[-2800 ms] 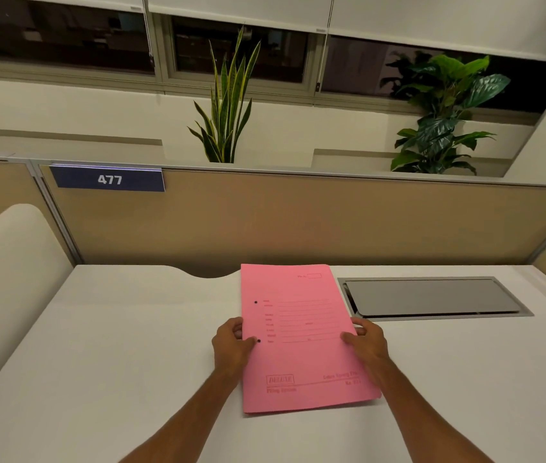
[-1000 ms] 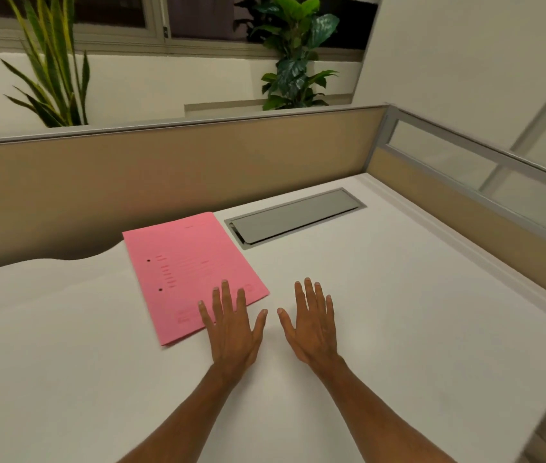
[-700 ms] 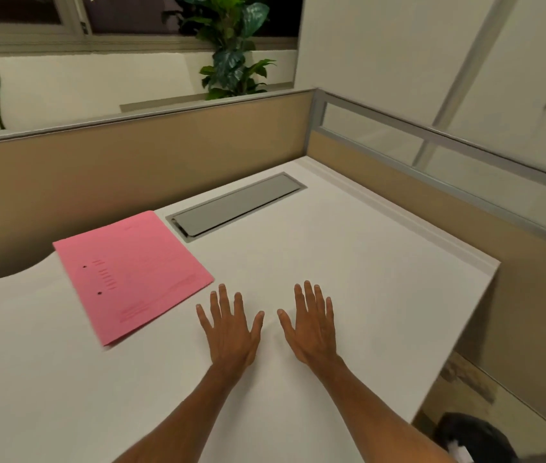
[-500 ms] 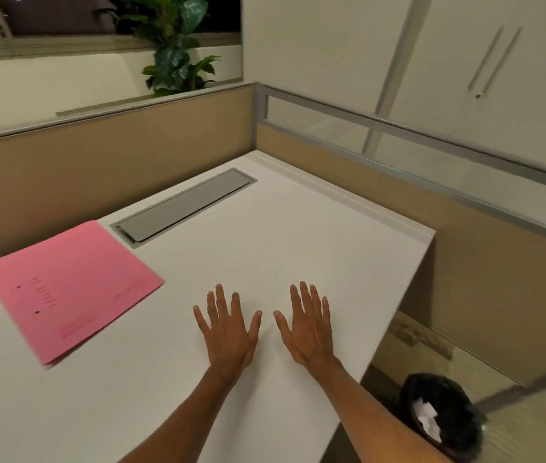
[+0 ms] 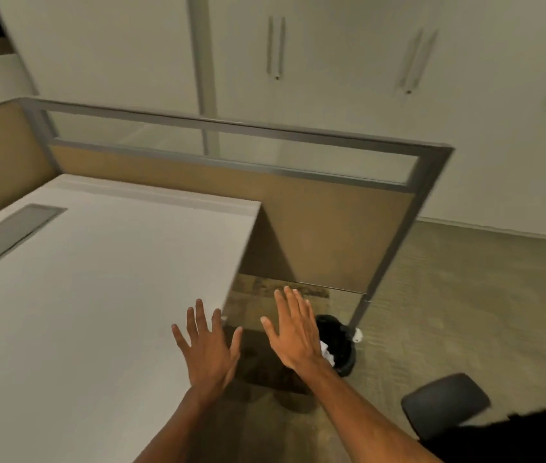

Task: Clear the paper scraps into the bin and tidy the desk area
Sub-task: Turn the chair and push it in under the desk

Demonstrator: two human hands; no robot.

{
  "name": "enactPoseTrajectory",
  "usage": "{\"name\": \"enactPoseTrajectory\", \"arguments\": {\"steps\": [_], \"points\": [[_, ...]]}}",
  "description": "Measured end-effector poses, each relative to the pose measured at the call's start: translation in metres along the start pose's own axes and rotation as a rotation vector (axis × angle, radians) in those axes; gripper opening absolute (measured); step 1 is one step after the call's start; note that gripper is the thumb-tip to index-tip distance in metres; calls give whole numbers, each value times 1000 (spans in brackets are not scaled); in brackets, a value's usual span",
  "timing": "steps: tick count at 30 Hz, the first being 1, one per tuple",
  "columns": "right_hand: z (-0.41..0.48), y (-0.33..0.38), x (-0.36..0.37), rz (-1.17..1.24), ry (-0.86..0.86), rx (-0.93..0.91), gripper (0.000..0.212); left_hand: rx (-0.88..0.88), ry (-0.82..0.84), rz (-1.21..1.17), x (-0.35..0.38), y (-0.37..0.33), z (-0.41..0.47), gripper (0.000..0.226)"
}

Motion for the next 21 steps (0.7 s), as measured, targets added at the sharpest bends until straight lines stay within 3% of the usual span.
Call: {"name": "enactPoseTrajectory", "arguments": {"steps": [4, 8, 12, 21], "points": [[-27, -78, -31, 6, -53, 131, 66, 114, 81, 28, 23, -67, -6, 69], [-70, -158, -58, 9, -127, 288, 64, 245, 133, 19, 45, -136, -22, 77], [-122, -226, -81, 23, -159, 439, 63, 322, 203, 24, 79, -185, -32, 58], [-267, -357, -140, -130, -249, 798, 61, 437, 386, 62, 127, -302, -86, 60]]}}
Point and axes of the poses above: each hand's wrist, its own z-axis towards the middle knuckle, its own x-axis out of the palm, y = z × x, the point moved 1 cm from there along z, towards the middle knuckle, and after that the axes turned 9 degrees about y, right-handed, at the moved point
